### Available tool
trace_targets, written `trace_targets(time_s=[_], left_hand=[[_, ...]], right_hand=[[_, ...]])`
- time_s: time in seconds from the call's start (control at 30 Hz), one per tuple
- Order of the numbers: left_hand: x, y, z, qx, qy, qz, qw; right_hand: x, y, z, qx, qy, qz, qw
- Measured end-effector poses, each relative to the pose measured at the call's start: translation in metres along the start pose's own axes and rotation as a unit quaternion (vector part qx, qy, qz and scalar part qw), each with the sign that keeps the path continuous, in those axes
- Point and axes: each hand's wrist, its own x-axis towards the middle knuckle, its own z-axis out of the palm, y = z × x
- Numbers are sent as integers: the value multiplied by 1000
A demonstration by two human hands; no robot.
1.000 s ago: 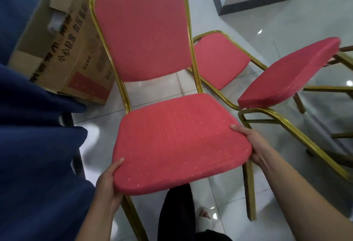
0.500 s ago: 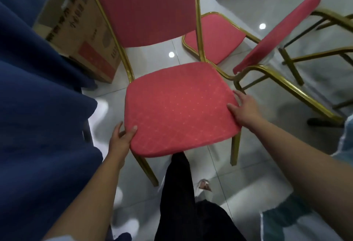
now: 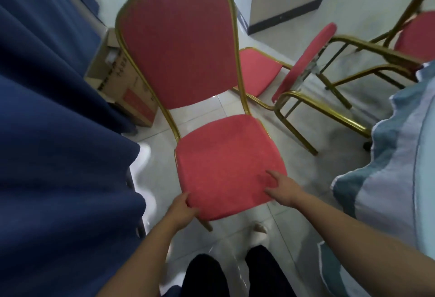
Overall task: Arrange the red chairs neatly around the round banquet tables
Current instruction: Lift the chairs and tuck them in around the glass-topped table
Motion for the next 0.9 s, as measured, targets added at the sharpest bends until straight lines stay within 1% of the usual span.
trace_targets(time_s=[0.07,0.13,0.2,0.23,0.3,0.33,0.37,0.4,0.47,0.5,0.53,0.6,0.67,0.77,0.83,0.9], left_hand=[[-9,13,-33,-68,61,3,996],[-12,28,-77,-126,112,12,986],[-6,44,-131,-151,171,49,972],[-2,54,-158,-161,191,83,965],[15,73,-211,-155,202,144,956],[23,87,-235,-141,186,172,957],[33,102,-254,-112,152,187,964],[37,117,-267,-67,94,199,973],[34,146,-277,28,-43,212,976],[32,154,-280,65,-86,211,971],[28,160,-282,89,-107,221,965],[31,161,-284,117,-131,235,956],[28,161,-286,148,-163,254,942],[26,159,-281,199,-219,261,919],[18,159,-272,243,-261,260,898],[10,157,-258,287,-308,261,869]], right_hand=[[-13,-29,-20,43,50,-29,997],[-22,-66,-40,95,83,-67,990],[-23,-108,-54,146,114,-90,979],[-22,-131,-60,178,129,-97,971],[-19,-178,-66,271,161,-111,942],[-18,-203,-69,325,177,-117,921],[-15,-227,-73,382,187,-121,897],[-12,-249,-75,449,191,-112,866],[-4,-290,-83,571,179,-71,798],[1,-308,-86,619,176,-37,765],[4,-324,-91,645,183,0,742],[12,-345,-96,644,221,49,731],[16,-353,-100,644,250,78,719],[12,-344,-106,661,269,82,696],[-7,-336,-105,655,277,78,699],[-27,-325,-98,637,276,75,716]])
